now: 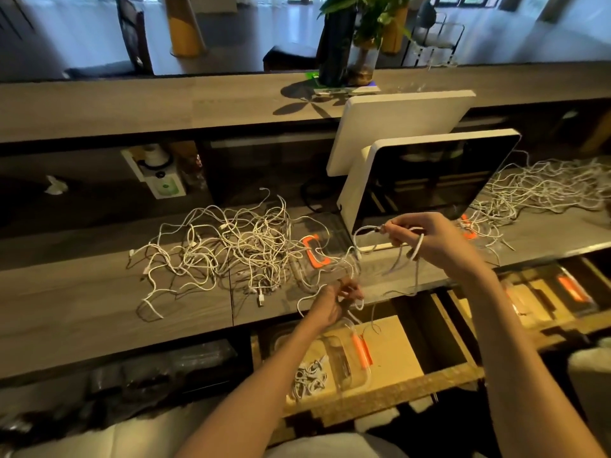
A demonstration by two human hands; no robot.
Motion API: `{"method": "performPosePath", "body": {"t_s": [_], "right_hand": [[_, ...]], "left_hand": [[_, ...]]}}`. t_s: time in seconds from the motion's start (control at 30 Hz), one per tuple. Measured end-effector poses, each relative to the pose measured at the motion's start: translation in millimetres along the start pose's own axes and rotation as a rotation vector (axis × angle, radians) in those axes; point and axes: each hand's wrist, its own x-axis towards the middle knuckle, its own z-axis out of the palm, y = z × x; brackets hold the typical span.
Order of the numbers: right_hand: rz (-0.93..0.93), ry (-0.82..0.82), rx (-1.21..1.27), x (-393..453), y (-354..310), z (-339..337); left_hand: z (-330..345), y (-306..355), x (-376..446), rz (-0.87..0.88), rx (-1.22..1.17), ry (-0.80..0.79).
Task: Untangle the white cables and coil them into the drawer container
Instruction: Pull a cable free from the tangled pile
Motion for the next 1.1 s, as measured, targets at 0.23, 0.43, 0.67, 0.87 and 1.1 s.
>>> {"method": "performPosePath", "body": {"t_s": [0.23,0.43,0.67,0.87,1.1], "right_hand": [[0.115,0.027,-0.26,7,73,12],[0.211,-0.198,-0.378,-6,136,57],[0.203,-0.372,-0.376,-17,161,103],[0.012,-0.157,-0.062,-33,116,144],[-0.251,-0.037,-0.231,-44,107,158]], "left_hand": [[-41,-1,-35,0.195,0.391,0.072],[-60,-3,-47,0.224,0.433,0.11],[-65,-11,-58,0.225,0.414,0.126],[-64,-17,-60,0.241,0.408,0.151],[-71,-23,-65,0.264,0.462,0.228]]}}
